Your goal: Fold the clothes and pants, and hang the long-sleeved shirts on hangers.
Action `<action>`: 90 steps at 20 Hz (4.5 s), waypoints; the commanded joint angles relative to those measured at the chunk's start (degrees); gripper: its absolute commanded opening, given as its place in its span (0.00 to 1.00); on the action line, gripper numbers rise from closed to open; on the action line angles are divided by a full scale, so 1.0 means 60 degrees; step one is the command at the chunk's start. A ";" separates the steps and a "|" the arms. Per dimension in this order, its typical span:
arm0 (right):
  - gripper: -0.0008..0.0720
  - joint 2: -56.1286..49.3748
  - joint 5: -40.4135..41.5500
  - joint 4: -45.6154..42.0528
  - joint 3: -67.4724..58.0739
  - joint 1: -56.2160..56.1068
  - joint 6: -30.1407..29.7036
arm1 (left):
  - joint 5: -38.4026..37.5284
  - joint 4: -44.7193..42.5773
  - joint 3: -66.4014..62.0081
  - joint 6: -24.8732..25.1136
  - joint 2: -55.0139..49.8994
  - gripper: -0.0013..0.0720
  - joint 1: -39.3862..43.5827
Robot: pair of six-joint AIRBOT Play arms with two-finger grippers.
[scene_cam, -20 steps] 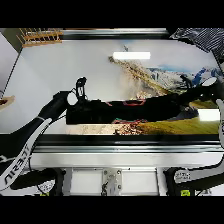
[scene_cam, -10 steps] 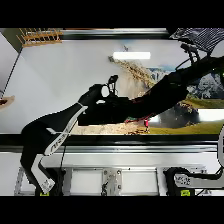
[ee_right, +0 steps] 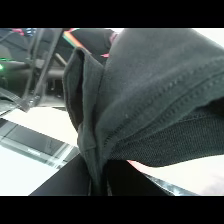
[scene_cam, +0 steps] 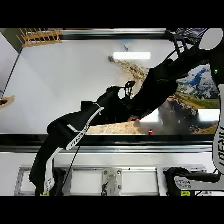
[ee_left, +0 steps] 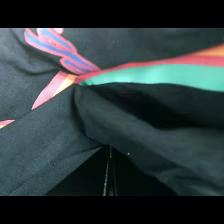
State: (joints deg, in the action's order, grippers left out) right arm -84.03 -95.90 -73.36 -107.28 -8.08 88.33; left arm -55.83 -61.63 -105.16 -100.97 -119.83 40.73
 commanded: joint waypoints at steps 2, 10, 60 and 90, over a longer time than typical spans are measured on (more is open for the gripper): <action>0.03 0.0000 0.0011 -0.0025 -0.0055 -0.0178 0.0087 | -0.0419 -0.0073 -0.0204 0.0000 0.0361 0.03 -0.0641; 0.03 -0.0233 0.0605 0.0007 -0.0055 -0.1424 0.0408 | -0.2014 -0.2925 -0.0208 0.0026 0.2790 0.03 -0.3293; 0.03 0.0940 0.5872 -0.1279 0.5439 0.3759 0.0579 | 0.0302 -0.2962 0.7548 0.0313 0.9366 0.03 -0.4222; 0.90 0.5493 0.6466 -0.1453 0.9847 0.9329 -0.0302 | 0.0878 -0.2973 0.7548 -0.0076 0.9366 0.03 -0.3330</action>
State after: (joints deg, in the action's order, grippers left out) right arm -54.94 -60.58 -88.58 -45.28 49.95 92.44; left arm -50.50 -79.50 -59.88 -101.49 -63.68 20.73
